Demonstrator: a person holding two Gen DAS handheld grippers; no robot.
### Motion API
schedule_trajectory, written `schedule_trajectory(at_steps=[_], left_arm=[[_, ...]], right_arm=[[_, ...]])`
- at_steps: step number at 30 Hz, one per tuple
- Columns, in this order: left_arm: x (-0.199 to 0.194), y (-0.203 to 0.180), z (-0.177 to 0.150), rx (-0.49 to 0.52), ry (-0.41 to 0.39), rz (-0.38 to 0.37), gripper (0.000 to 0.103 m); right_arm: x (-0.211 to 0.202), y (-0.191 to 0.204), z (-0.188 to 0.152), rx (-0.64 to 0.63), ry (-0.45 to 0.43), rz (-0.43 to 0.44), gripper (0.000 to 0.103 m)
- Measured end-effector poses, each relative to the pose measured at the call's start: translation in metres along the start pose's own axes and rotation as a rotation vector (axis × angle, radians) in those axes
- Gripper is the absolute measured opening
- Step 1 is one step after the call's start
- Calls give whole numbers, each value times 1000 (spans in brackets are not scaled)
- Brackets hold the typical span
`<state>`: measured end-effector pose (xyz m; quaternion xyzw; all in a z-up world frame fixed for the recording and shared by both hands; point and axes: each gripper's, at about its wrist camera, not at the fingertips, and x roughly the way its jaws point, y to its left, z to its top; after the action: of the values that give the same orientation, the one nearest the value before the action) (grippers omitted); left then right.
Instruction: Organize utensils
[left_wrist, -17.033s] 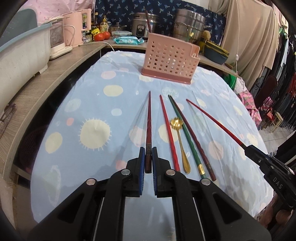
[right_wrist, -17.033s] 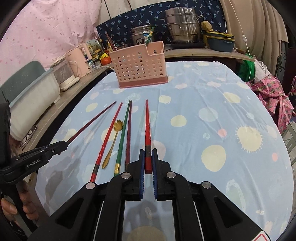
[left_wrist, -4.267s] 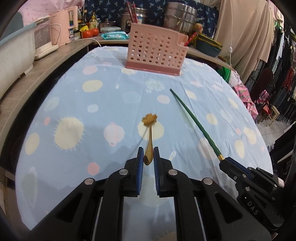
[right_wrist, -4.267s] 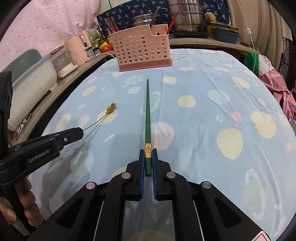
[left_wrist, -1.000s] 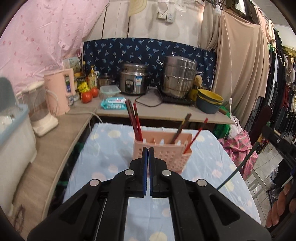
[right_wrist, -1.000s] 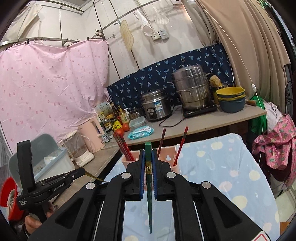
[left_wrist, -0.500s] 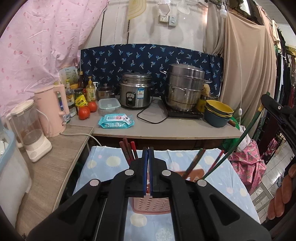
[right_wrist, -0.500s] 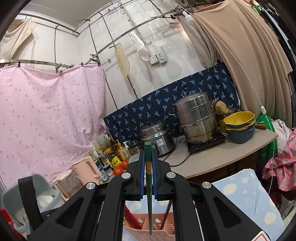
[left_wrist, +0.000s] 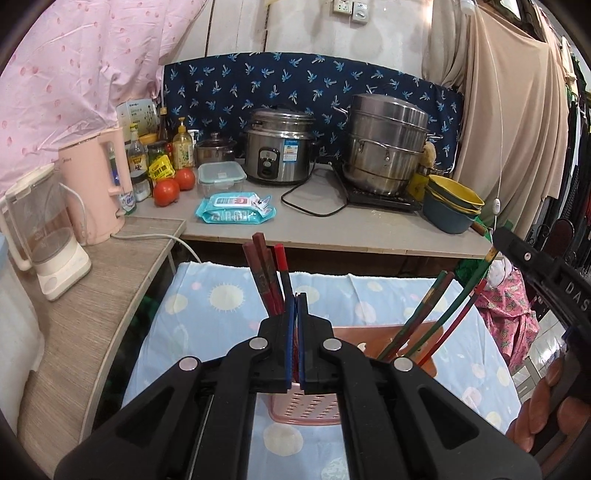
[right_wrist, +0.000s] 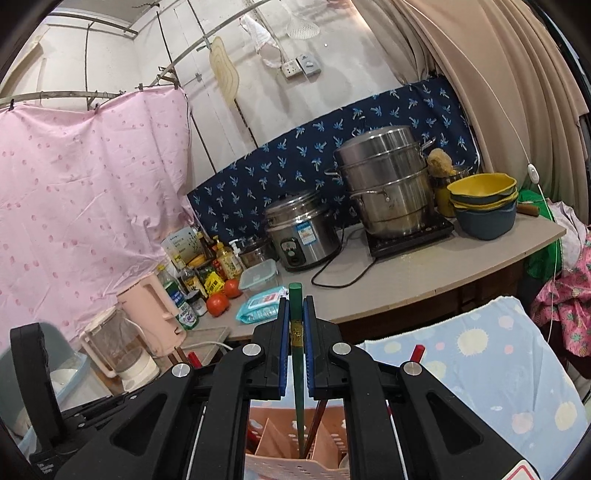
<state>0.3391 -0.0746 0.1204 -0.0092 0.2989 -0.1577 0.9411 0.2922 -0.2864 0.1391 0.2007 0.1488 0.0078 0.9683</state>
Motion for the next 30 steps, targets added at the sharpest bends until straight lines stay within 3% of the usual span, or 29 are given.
schedule_trajectory(at_steps=[7,8,9,11,12,22,25,27,30], left_arm=[[4,-2,-4,-6,5,-2,2],[4,-2,-4,-8,4,3,6],[3,-2,-5,-12,3,7,17],[2,-1,-5,-24,-5,18,36],[0,0,-6,-26,-11,28,39],[-21,1,-26,-13,1,80,40],[-32,0,-42,-2,18,102,46],[-38,-1,-55,1,35,115,55],[-46,-2,-75,15,59,136,57]], right_arm=[[8,1,-10,-25,31,-12,9],[8,1,-10,-28,27,-17,15],[7,1,-11,-29,26,-22,21],[2,-1,-12,-21,13,-25,44],[1,-2,-13,-21,12,-29,45],[-21,-3,-38,-62,89,-45,46],[-30,0,-55,-87,138,-48,46],[-38,2,-69,-110,170,-56,46],[-51,6,-94,-143,217,-70,48]])
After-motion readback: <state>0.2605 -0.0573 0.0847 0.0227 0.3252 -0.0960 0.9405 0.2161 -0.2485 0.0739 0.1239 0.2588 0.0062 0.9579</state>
